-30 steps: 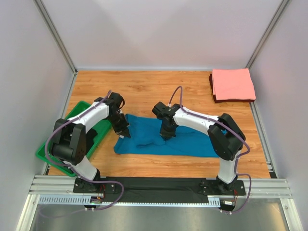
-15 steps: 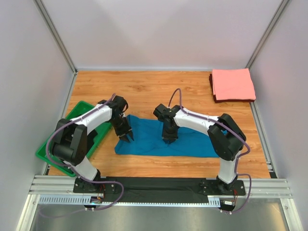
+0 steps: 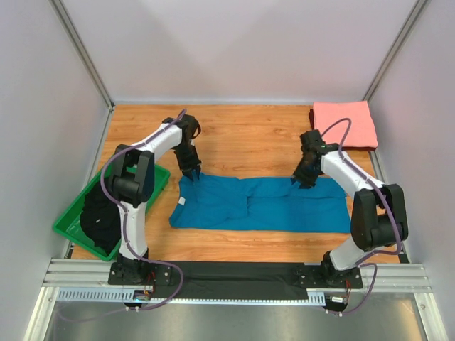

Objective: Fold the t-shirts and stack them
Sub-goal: Fold the tshirt

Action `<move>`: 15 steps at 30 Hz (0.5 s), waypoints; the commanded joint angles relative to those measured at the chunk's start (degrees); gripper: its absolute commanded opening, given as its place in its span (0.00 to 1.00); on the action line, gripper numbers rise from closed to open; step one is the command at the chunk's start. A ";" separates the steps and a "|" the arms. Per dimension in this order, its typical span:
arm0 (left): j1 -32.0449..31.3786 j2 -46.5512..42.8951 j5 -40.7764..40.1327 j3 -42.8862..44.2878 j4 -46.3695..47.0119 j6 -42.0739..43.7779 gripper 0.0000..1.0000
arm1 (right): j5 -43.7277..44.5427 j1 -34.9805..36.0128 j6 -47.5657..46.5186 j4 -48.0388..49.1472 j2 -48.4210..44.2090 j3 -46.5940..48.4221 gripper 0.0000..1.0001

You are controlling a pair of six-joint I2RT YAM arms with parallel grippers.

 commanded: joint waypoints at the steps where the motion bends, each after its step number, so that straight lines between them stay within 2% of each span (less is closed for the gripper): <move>1: 1.58 4.12 -4.05 2.80 -5.57 1.47 0.33 | 2.12 -6.41 -4.59 3.76 0.09 -0.76 0.32; 6: 2.11 5.88 -7.22 4.30 -6.09 0.51 0.33 | 5.65 -17.91 -6.09 5.86 1.15 -2.41 0.30; 10: 2.28 9.74 -11.08 9.73 -9.88 -0.90 0.32 | 6.18 -24.00 -5.13 9.46 2.99 -5.06 0.29; 15: 2.81 13.43 -11.53 16.05 -12.68 -1.86 0.31 | 8.63 -30.40 -1.36 12.63 7.28 -6.99 0.27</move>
